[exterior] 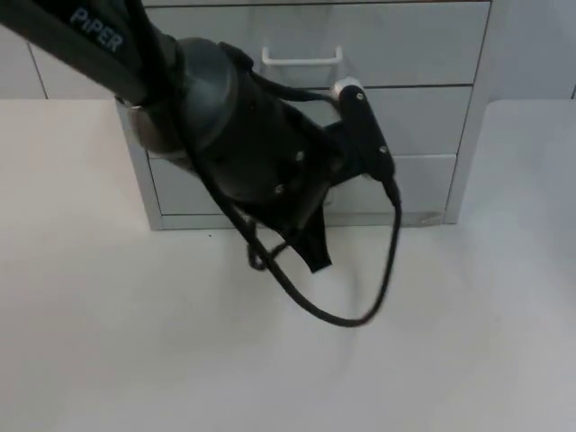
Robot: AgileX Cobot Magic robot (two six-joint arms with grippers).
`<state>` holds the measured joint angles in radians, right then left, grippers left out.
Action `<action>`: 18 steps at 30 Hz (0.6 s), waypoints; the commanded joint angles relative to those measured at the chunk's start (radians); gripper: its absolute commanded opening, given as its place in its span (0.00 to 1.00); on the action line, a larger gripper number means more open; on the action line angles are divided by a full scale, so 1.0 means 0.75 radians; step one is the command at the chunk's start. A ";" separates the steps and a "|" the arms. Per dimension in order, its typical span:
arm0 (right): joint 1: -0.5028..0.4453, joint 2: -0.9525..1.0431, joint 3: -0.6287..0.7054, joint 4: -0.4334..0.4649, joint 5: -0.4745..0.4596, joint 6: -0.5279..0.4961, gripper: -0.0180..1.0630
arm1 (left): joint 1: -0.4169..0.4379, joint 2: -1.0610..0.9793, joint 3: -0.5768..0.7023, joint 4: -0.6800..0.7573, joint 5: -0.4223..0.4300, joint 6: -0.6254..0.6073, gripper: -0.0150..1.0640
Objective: Open the drawer with the left hand, place the block into the drawer with the right hand, then close the drawer with the left hand.
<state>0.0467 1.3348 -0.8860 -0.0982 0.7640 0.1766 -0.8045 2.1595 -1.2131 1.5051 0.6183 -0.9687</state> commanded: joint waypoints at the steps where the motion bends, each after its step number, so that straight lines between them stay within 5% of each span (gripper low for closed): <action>1: -0.008 -0.010 0.001 -0.008 -0.006 -0.012 0.73 | -0.041 -0.044 -0.010 -0.181 0.020 0.119 0.01; 8: -0.008 -0.010 0.001 -0.010 -0.006 -0.017 0.73 | -0.111 -0.218 -0.010 -0.760 -0.009 0.486 0.01; 11: -0.008 -0.010 0.001 -0.010 -0.003 -0.017 0.73 | -0.108 -0.318 -0.010 -1.134 -0.019 0.774 0.01; 18: -0.008 -0.010 0.001 -0.010 -0.003 -0.017 0.73 | -0.105 -0.451 -0.010 -1.366 -0.011 0.948 0.01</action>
<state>0.0467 1.3348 -0.8860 -0.0982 0.7640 0.1752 -0.8832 1.8437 -1.2170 0.5222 0.6077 -0.2763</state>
